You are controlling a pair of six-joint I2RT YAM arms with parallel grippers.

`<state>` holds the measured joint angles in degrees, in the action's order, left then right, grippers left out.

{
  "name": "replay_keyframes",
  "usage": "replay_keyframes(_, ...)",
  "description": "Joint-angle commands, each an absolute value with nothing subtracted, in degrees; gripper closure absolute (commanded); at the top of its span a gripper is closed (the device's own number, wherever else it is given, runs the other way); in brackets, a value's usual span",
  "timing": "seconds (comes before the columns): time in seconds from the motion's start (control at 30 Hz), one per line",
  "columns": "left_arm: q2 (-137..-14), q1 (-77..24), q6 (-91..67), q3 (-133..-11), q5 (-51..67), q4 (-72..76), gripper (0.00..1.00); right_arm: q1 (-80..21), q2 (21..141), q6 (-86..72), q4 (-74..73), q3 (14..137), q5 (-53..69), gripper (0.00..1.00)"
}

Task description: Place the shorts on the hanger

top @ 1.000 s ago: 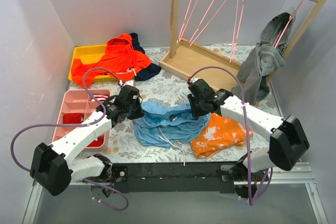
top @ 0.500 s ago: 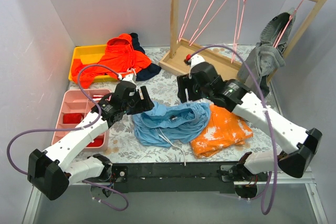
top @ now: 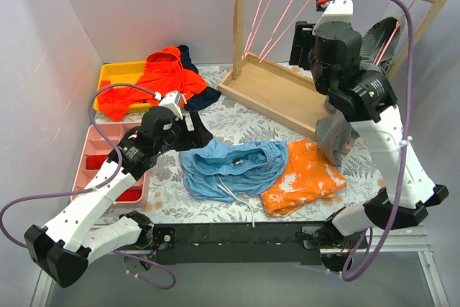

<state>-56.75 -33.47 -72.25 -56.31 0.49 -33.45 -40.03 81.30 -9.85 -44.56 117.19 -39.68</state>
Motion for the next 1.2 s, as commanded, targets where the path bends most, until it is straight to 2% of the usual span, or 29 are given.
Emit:
replay_keyframes(0.0,-54.6,-33.3,-70.3,-58.4,2.0,-36.0,0.19,-35.9,84.6,-5.7,-46.4,121.7,-46.3,0.32)
replay_keyframes(0.2,-54.3,-33.3,-69.4,-58.6,3.2,-36.4,0.19,-27.6,86.0,-5.0,-45.1,120.9,-39.8,0.32)
replay_keyframes(0.43,-54.7,-33.3,-69.0,-58.3,4.1,-35.7,0.19,-22.8,88.1,-4.8,-42.5,118.9,-33.5,0.33)
replay_keyframes(0.53,-55.0,-33.3,-68.9,-58.3,4.3,-35.2,0.19,-21.1,89.7,-5.7,-41.8,117.7,-30.7,0.37)
replay_keyframes(0.6,-55.3,-33.3,-68.9,-58.3,4.3,-35.1,0.19,-20.0,90.4,-6.1,-41.0,116.9,-29.6,0.46)
replay_keyframes(0.7,-55.5,-33.3,-68.6,-58.1,4.2,-35.0,0.19,-19.3,91.0,-6.4,-39.6,115.5,-28.8,0.53)
replay_keyframes(0.77,-55.5,-33.3,-68.6,-58.1,4.1,-35.0,0.19,-19.2,91.1,-6.6,-38.8,114.6,-28.1,0.53)
replay_keyframes(0.87,-55.7,-33.3,-68.5,-57.9,4.0,-34.7,0.19,-19.1,91.1,-6.9,-38.5,114.3,-27.7,0.6)
replay_keyframes(0.97,-55.8,-33.3,-68.6,-58.0,4.3,-34.5,0.19,-19.0,90.6,-7.0,-38.4,114.3,-28.5,0.73)
replay_keyframes(1.0,-55.8,-33.3,-68.5,-58.0,4.4,-34.3,0.19,-19.1,90.4,-6.9,-38.6,114.8,-29.3,0.82)
replay_keyframes(1.1,-55.9,-33.3,-68.5,-58.0,4.5,-34.1,0.19,-19.0,89.7,-6.5,-39.0,116.0,-30.7,0.97)
replay_keyframes(1.17,-56.0,-33.3,-68.5,-57.9,4.7,-33.9,0.19,-19.1,89.0,-6.2,-38.9,116.3,-30.9,0.99)
